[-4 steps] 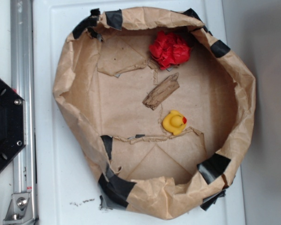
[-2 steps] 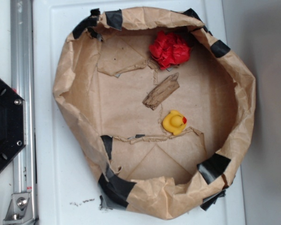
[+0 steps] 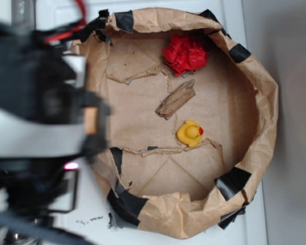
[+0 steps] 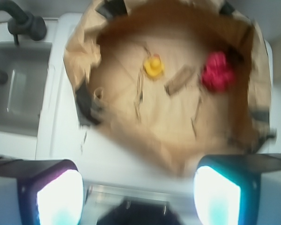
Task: Grab the yellow duck.
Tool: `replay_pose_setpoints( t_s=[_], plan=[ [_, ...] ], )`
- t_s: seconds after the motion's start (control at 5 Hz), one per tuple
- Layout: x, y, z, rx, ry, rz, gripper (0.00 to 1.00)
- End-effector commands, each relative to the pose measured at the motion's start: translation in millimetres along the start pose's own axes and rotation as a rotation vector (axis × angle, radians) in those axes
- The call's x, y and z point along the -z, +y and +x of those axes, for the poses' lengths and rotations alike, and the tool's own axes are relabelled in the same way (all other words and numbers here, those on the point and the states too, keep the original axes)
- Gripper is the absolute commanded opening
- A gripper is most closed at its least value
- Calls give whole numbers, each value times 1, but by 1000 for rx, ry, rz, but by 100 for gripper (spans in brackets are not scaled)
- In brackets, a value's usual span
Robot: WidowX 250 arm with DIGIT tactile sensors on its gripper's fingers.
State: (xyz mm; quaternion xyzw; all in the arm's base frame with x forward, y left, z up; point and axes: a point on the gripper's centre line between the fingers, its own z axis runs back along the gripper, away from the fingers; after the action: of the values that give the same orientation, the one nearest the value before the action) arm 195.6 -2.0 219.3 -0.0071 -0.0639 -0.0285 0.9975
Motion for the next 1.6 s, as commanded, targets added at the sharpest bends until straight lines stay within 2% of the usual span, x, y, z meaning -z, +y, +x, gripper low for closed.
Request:
replay_pose_setpoints(
  t_s=[0.0, 0.2, 0.4, 1.2, 1.4],
  plan=[
    [61, 44, 54, 66, -10, 34, 100],
    [86, 55, 66, 71, 21, 45, 100],
    [123, 60, 76, 135, 26, 83, 100],
    [123, 60, 76, 135, 26, 83, 100],
    [148, 58, 73, 158, -30, 94, 100]
  ],
)
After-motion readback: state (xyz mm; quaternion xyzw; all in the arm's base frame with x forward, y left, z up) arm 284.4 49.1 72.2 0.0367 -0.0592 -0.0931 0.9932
